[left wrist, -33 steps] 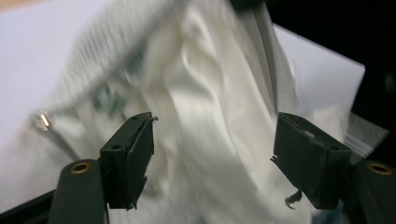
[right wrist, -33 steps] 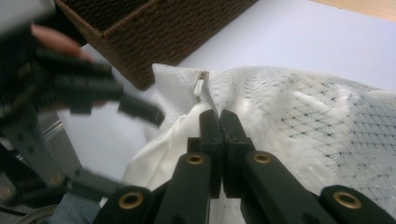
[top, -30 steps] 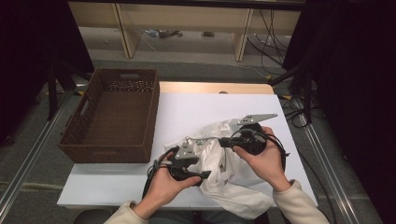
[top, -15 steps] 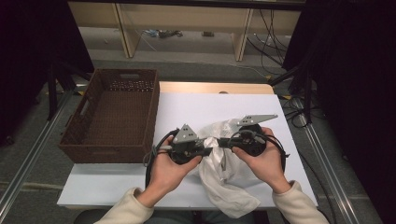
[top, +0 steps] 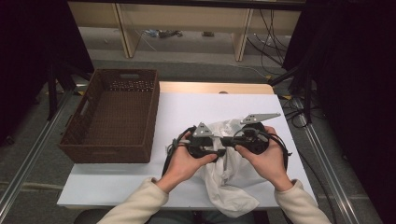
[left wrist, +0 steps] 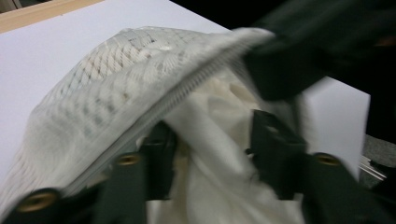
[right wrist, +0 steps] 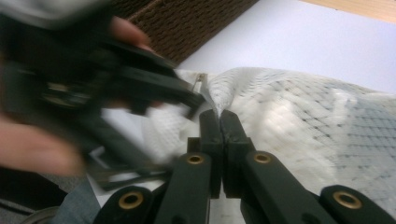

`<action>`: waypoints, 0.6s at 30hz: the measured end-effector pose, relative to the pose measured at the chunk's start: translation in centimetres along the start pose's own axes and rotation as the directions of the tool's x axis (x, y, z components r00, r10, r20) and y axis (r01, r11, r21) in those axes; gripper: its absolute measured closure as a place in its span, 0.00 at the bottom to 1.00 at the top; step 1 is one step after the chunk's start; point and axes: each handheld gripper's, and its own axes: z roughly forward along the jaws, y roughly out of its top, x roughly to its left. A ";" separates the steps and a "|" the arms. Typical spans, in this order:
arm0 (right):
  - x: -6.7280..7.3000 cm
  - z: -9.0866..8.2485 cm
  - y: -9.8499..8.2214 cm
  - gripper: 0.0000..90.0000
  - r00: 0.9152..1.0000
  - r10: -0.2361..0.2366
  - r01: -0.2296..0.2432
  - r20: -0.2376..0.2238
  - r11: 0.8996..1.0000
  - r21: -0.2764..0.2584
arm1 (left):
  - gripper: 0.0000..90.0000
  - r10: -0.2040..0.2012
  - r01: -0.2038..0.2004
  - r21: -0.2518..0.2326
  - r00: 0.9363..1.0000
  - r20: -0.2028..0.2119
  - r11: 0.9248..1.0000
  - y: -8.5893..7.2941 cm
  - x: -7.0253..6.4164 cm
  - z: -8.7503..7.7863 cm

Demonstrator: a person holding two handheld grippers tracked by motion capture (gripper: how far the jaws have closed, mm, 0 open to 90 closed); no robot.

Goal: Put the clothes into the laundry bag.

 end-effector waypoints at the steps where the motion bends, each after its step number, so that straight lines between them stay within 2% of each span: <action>1: -0.1 0.0 0.0 1.00 1.000 -0.009 0.009 0.002 1.000 -0.002 | 0.43 0.007 -0.007 -0.007 1.000 -0.006 1.000 -0.2 -0.2 -0.9; 4: 0.2 0.2 0.0 1.00 1.000 -0.005 0.005 0.000 1.000 -0.001 | 0.37 -0.002 0.001 -0.010 0.999 -0.046 1.000 -1.1 -0.8 -3.5; 5: 0.1 0.3 0.0 1.00 1.000 -0.028 0.028 0.002 1.000 0.001 | 0.36 -0.007 0.007 -0.007 0.999 -0.045 1.000 -1.5 -1.0 -4.1; 6: 0.3 0.3 0.0 1.00 1.000 -0.015 0.015 -0.002 1.000 0.006 | 0.36 -0.013 0.013 0.003 0.999 -0.045 1.000 -2.0 -1.3 -4.5; 7: 0.2 0.4 0.1 1.00 0.999 -0.033 0.033 -0.002 0.999 0.003 | 0.36 -0.013 0.013 0.003 0.999 -0.045 1.000 -2.0 -1.3 -4.5; 8: 0.3 0.6 0.0 1.00 1.000 -0.025 0.025 -0.019 1.000 0.004 | 0.36 -0.020 0.021 0.055 1.000 -0.020 0.998 -3.4 -1.8 -4.7; 9: 0.3 0.5 0.0 1.00 1.000 -0.030 0.030 -0.002 1.000 0.007 | 0.37 -0.048 0.047 0.062 0.999 0.012 0.997 -3.9 -2.2 -4.4; 10: 0.4 0.5 0.0 1.00 1.000 -0.022 0.022 0.001 1.000 0.007 | 0.37 -0.011 0.010 0.103 1.000 0.012 0.995 -4.6 -2.3 -3.9; 12: 0.4 0.5 0.0 1.00 1.000 -0.026 0.026 0.000 1.000 0.009 | 0.38 -0.013 0.009 0.167 1.000 0.024 0.986 -5.6 -2.4 -2.9; 13: 0.4 0.4 0.0 1.00 1.000 -0.016 0.016 -0.002 1.000 0.013 | 0.40 -0.011 0.005 0.183 0.999 0.032 0.983 -5.9 -2.5 -2.4; 14: 0.5 0.4 0.0 1.00 1.000 -0.010 0.010 -0.009 1.000 0.015 | 0.44 -0.007 0.001 0.186 0.999 0.033 0.983 -6.1 -2.6 -2.1; 15: 0.5 0.4 0.0 1.00 1.000 -0.011 0.011 -0.002 1.000 0.015 | 0.52 -0.007 0.002 0.166 0.999 0.031 0.986 -6.1 -2.7 -1.8; 16: 0.2 0.5 0.0 1.00 0.999 -0.040 0.040 -0.009 0.999 0.007 | 0.64 0.035 -0.038 0.189 0.999 0.022 0.981 -5.9 -2.5 -1.8; 17: 0.3 0.5 0.0 1.00 1.000 -0.027 0.027 -0.012 1.000 0.011 | 0.72 0.042 -0.047 0.185 0.999 0.031 0.982 -5.7 -2.4 -1.9; 18: 0.3 0.5 0.0 1.00 1.000 -0.025 0.025 -0.014 1.000 0.010 | 0.81 0.015 -0.021 0.176 0.999 0.031 0.984 -5.4 -2.5 -2.1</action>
